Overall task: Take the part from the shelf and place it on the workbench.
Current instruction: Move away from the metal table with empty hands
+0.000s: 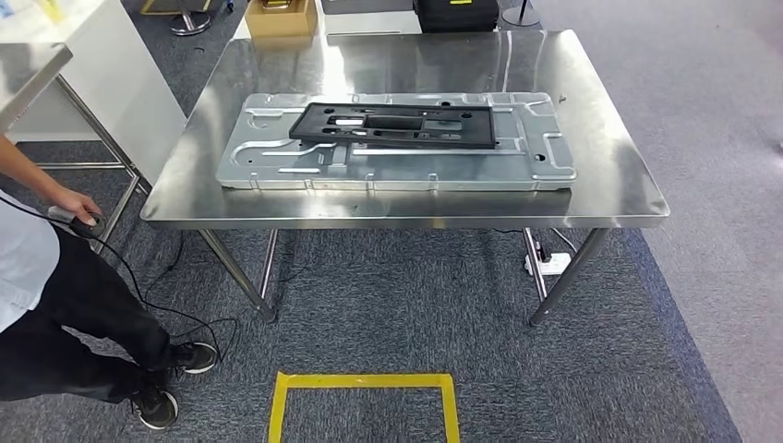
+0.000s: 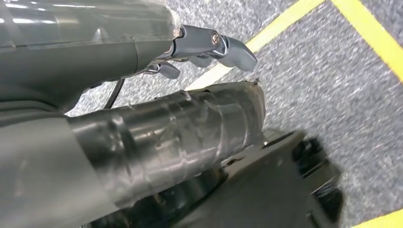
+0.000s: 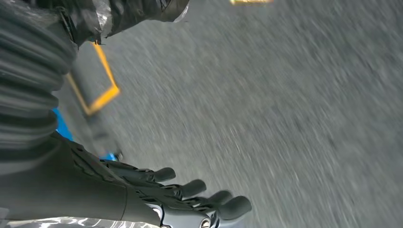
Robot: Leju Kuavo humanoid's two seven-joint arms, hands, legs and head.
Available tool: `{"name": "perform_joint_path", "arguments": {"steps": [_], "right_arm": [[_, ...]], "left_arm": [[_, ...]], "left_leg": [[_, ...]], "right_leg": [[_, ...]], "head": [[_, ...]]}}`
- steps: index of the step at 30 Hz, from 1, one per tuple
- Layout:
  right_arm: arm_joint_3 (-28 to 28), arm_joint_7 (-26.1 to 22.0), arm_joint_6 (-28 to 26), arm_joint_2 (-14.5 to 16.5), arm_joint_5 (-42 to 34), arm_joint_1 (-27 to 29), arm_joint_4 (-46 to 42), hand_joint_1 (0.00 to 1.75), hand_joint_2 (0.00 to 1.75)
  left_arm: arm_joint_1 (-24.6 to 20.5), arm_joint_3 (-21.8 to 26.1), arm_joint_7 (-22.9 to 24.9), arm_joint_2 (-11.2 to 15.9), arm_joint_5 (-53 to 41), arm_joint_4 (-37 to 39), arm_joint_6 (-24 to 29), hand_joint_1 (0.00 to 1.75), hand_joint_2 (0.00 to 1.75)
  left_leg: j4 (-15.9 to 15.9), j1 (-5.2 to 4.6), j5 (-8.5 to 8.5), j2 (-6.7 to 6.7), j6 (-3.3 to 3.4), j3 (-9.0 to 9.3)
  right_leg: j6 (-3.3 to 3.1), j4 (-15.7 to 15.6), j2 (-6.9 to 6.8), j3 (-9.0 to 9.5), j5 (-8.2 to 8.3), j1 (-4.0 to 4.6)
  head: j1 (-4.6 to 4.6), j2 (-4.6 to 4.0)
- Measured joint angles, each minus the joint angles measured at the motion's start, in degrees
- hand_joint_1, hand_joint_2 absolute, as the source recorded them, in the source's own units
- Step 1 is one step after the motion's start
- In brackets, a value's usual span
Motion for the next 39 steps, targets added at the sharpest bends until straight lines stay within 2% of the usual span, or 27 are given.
{"name": "perform_joint_path", "arguments": {"steps": [1,2,3,4,5,7,9,11,12,13,15,16,17,18,19,21,23,26,27,29,31,32,33,34,37,38,39], "right_arm": [[0.0,0.2,0.6,0.2,0.2,-0.1,0.7,0.0,1.75],[0.0,0.3,1.1,0.4,0.3,-0.1,1.2,0.0,1.75],[0.0,0.5,1.6,0.6,0.6,-0.2,1.7,0.0,1.75],[0.0,0.6,2.0,0.8,0.7,-0.2,2.1,0.0,1.75],[0.0,0.8,2.2,0.9,0.9,-0.2,2.5,0.0,1.75],[0.0,1.2,2.8,1.3,1.2,-0.3,3.0,0.0,1.75],[0.0,1.6,3.4,1.6,1.5,-0.5,3.5,0.0,1.75],[0.0,2.1,3.9,1.7,1.8,-0.5,3.8,0.0,1.75],[0.0,2.2,4.1,1.7,1.9,-0.5,3.9,0.0,1.75],[0.0,2.3,4.2,1.7,2.1,-0.5,4.0,0.0,1.75],[0.0,2.7,4.6,1.7,2.4,-0.5,4.2,0.0,1.75],[0.0,3.0,4.8,1.7,2.5,-0.5,4.3,0.0,1.75],[0.0,3.2,5.0,1.7,2.6,-0.5,4.4,0.0,1.75],[0.0,3.4,5.1,1.7,2.8,-0.5,4.5,0.0,1.75],[0.0,3.6,5.2,1.8,3.0,-0.5,4.6,0.0,1.75],[0.0,3.8,5.2,1.8,3.2,-0.5,4.7,0.0,1.75],[0.0,3.9,5.3,1.9,3.4,-0.6,4.7,0.0,1.75],[0.0,4.0,5.6,2.1,3.5,-0.5,4.8,0.0,1.75],[0.1,4.0,5.8,2.2,3.6,-0.6,4.9,0.0,1.75],[0.2,4.0,6.1,2.3,3.9,-0.6,4.9,0.0,1.75],[0.2,4.1,6.4,2.3,4.3,-0.6,4.9,0.0,1.75],[0.2,4.1,6.5,2.3,4.4,-0.6,4.9,0.0,1.75],[0.3,4.1,6.7,2.4,4.5,-0.6,4.9,0.0,1.75],[0.3,4.1,6.9,2.4,4.6,-0.6,4.9,0.0,1.75],[0.6,4.2,7.2,2.8,4.9,-0.6,5.0,0.0,1.75],[0.8,4.3,7.3,3.0,5.1,-0.6,5.0,0.0,1.75],[1.0,4.4,7.3,3.1,5.2,-0.6,5.1,0.0,1.75]], "left_arm": [[0.0,0.0,0.0,0.0,0.0,0.0,0.0,0.0,0.0],[0.0,0.0,0.0,0.0,0.0,0.0,0.0,0.0,0.0],[0.0,0.0,0.0,0.0,-0.1,0.0,0.0,0.0,0.0],[0.0,0.0,0.0,0.0,-0.2,0.0,0.0,0.0,0.0],[0.0,0.0,0.0,0.0,-0.3,0.0,0.0,0.0,0.0],[-0.2,0.0,0.1,0.1,-0.4,0.0,0.0,0.0,0.0],[-0.3,0.0,0.2,0.1,-0.4,0.0,0.0,0.0,0.0],[-0.2,0.0,0.2,0.1,-0.5,0.0,0.0,0.0,0.0],[-0.2,0.0,0.2,0.1,-0.5,0.0,0.0,0.0,0.0],[-0.2,0.0,0.3,0.1,-0.5,0.0,0.0,0.0,0.0],[-0.2,0.0,0.3,0.1,-0.5,0.0,0.0,0.0,0.0],[-0.2,0.0,0.2,0.1,-0.5,0.0,0.0,0.0,0.0],[-0.1,0.0,0.2,0.1,-0.5,0.0,0.0,0.0,0.0],[-0.1,0.0,0.2,0.1,-0.4,0.0,0.0,0.0,0.0],[0.0,0.0,0.2,0.1,-0.4,0.0,0.0,0.0,0.0],[0.0,0.0,0.2,0.0,-0.4,0.0,0.0,0.0,0.0],[-0.1,0.0,0.2,0.0,-0.4,0.0,0.0,0.0,0.0],[-0.1,0.1,0.2,0.0,-0.4,0.0,0.0,0.0,0.0],[0.0,0.1,0.1,0.0,-0.4,0.0,0.0,0.0,0.0],[0.0,0.1,0.1,0.0,-0.4,0.0,0.0,0.0,0.0],[0.0,0.1,0.0,0.0,-0.4,0.0,0.0,0.0,0.0],[0.0,0.1,-0.1,0.0,-0.4,0.0,0.0,0.0,0.0],[0.0,0.1,-0.1,0.0,-0.4,0.0,0.0,0.0,0.0],[0.0,0.1,-0.1,0.0,-0.4,0.0,0.0,0.0,0.0],[-0.1,0.2,-0.2,0.0,-0.4,0.0,0.0,0.0,0.0],[-0.2,0.2,-0.2,0.0,-0.4,0.0,0.0,0.0,0.0],[-0.3,0.2,-0.2,0.0,-0.4,0.0,0.0,0.0,0.0]], "left_leg": [[3.3,0.03,-1.73,0.0,-0.07,-0.88],[5.0,0.02,-2.3,-0.01,-0.06,-0.99],[4.8,0.0,-1.71,-0.01,0.05,-0.03],[2.3,-0.04,-0.25,-0.01,0.29,2.05],[-1.6,-0.14,1.37,-0.03,0.67,4.87],[-9.2,-0.45,3.02,-0.05,1.43,9.58],[-11.9,-0.77,3.12,-0.05,1.86,10.63],[-12.6,-0.69,4.03,0.08,2.33,10.25],[-13.1,-0.54,4.62,0.19,2.74,10.08],[-13.5,-0.36,5.26,0.29,3.15,9.8],[-13.5,-0.26,6.17,0.39,3.64,8.72],[-13.3,-0.27,6.49,0.43,3.66,8.05],[-13.0,-0.27,6.77,0.48,3.56,7.4],[-12.6,-0.23,6.98,0.51,3.43,6.79],[-12.1,-0.17,7.13,0.52,3.28,6.22],[-10.8,-0.09,7.24,0.51,2.87,5.05],[-9.7,-0.2,7.31,0.47,2.2,4.06],[-9.4,-0.1,7.79,0.37,1.03,3.55],[-8.9,0.0,7.26,0.26,0.69,3.22],[-5.1,0.23,3.85,0.05,0.16,1.58],[1.8,0.37,-0.77,-0.01,-0.2,-0.78],[4.5,0.41,-2.09,-0.02,-0.28,-1.39],[5.3,0.42,-2.3,-0.02,-0.25,-1.07],[3.8,0.4,-1.49,-0.02,-0.12,0.41],[-7.8,0.07,2.31,-0.02,0.85,7.97],[-10.3,-0.14,2.82,-0.02,1.2,9.32],[-11.5,-0.37,2.92,-0.01,1.5,9.76]], "right_leg": [[-0.1,0.1,-0.02,-0.58,0.39,0.13],[-0.13,0.2,-0.03,-1.16,0.75,0.25],[-0.13,0.4,-0.03,-1.74,1.07,0.36],[-0.1,0.6,-0.02,-2.22,1.35,0.46],[-0.05,0.7,-0.01,-2.55,1.61,0.54],[0.3,0.8,-0.02,-2.97,2.21,0.71],[0.94,0.7,-0.1,-3.17,2.95,0.66],[1.65,0.5,-0.1,-3.24,3.42,0.57],[1.96,1.0,-0.04,-3.49,2.82,0.57],[2.22,2.5,0.04,-4.08,1.37,0.56],[2.65,8.8,0.16,-6.35,-3.44,0.4],[2.88,12.3,0.18,-7.43,-5.51,0.29],[3.12,14.6,0.18,-7.83,-6.62,0.16],[3.32,15.0,0.18,-7.22,-6.62,0.01],[3.47,13.1,0.16,-5.51,-5.63,-0.15],[3.53,5.7,0.17,-0.6,-3.2,-0.36],[2.96,1.1,0.32,1.73,-2.2,-0.24],[1.58,0.8,0.36,1.19,-1.57,0.01],[1.08,0.6,0.28,0.95,-1.17,-0.02],[0.26,0.4,0.13,0.16,-0.25,-0.15],[0.01,0.5,0.08,-0.93,0.5,0.0],[0.0,0.5,0.06,-1.53,0.85,0.1],[0.02,0.7,0.05,-2.1,1.17,0.18],[0.08,0.8,0.05,-2.58,1.48,0.24],[0.54,0.9,0.09,-3.31,2.35,0.38],[0.87,0.9,0.06,-3.43,2.64,0.38],[1.24,0.9,0.01,-3.51,2.94,0.34]], "head": [[0.0,0.0],[0.0,0.0],[0.0,0.0],[-0.01,0.0],[-0.01,0.0],[0.0,0.0],[0.01,0.0],[0.03,0.0],[0.04,0.0],[0.05,0.0],[0.08,0.0],[0.08,0.0],[0.08,0.0],[0.07,0.0],[0.08,0.0],[0.08,0.0],[0.03,0.0],[0.02,0.0],[0.02,0.0],[-0.02,0.0],[-0.04,0.0],[-0.04,0.0],[-0.04,0.0],[-0.05,0.0],[-0.04,0.0],[-0.04,0.0],[-0.04,0.0]]}}
